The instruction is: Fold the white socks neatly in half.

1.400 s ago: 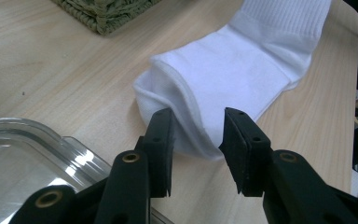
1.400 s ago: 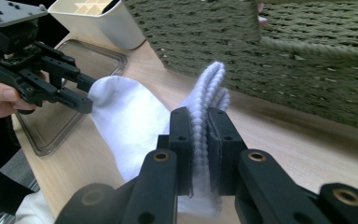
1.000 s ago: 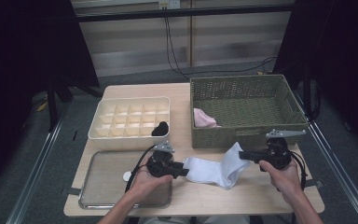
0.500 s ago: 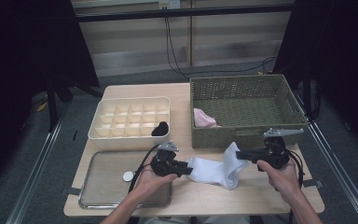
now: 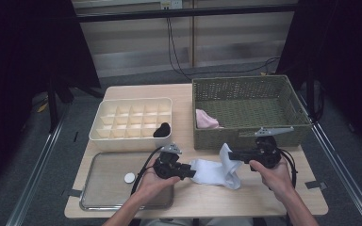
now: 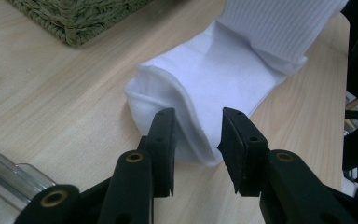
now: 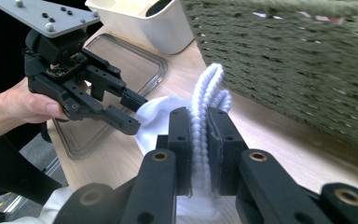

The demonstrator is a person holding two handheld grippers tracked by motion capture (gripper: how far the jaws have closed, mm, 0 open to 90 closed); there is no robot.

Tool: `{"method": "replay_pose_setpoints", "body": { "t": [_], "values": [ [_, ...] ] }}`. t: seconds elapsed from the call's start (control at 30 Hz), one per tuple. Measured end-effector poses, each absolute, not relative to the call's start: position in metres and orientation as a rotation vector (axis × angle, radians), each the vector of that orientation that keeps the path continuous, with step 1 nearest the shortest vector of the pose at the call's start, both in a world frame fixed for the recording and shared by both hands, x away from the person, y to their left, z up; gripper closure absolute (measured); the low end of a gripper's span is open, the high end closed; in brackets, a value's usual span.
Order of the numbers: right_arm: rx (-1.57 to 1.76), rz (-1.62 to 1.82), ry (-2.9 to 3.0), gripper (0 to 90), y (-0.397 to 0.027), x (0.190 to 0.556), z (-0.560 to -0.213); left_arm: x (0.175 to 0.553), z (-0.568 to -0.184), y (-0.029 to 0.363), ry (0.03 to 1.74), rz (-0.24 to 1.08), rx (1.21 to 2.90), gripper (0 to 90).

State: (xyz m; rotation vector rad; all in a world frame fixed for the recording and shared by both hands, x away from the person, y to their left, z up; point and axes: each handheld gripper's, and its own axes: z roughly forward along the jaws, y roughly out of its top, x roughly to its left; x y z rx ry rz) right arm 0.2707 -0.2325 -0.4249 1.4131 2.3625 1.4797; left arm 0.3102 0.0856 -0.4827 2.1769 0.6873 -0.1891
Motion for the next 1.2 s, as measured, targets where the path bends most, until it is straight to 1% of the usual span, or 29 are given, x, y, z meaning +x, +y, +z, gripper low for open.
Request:
{"method": "replay_pose_setpoints", "body": {
  "t": [0.17, 0.4, 0.73, 0.93, 1.03, 1.1, 1.2],
  "values": [
    [1.406, 1.474, 2.381, 80.9, -0.224, 0.276, -0.425, 0.308, -0.483, 0.078, 0.668, -0.194, 2.181, 65.5],
    [1.397, 1.466, 2.409, 80.9, -0.212, 0.282, -0.428, 0.309, -0.485, 0.079, 0.67, -0.195, 2.189, 65.5],
    [1.383, 1.435, 2.469, 81.0, -0.183, 0.297, -0.441, 0.309, -0.487, 0.077, 0.666, -0.196, 2.195, 65.5],
    [1.397, 1.382, 2.509, 80.9, -0.171, 0.3, -0.455, 0.31, -0.487, 0.078, 0.662, -0.206, 2.199, 65.3],
    [1.406, 1.388, 2.53, 76.5, -0.167, 0.3, -0.462, 0.31, -0.484, 0.082, 0.664, -0.205, 2.19, 64.1],
    [1.386, 1.414, 2.542, 74.3, -0.167, 0.3, -0.461, 0.311, -0.483, 0.085, 0.675, -0.2, 2.173, 63.8],
    [1.372, 1.44, 2.533, 68.1, -0.168, 0.296, -0.457, 0.313, -0.481, 0.09, 0.679, -0.201, 2.164, 64.0]
  ]
}}
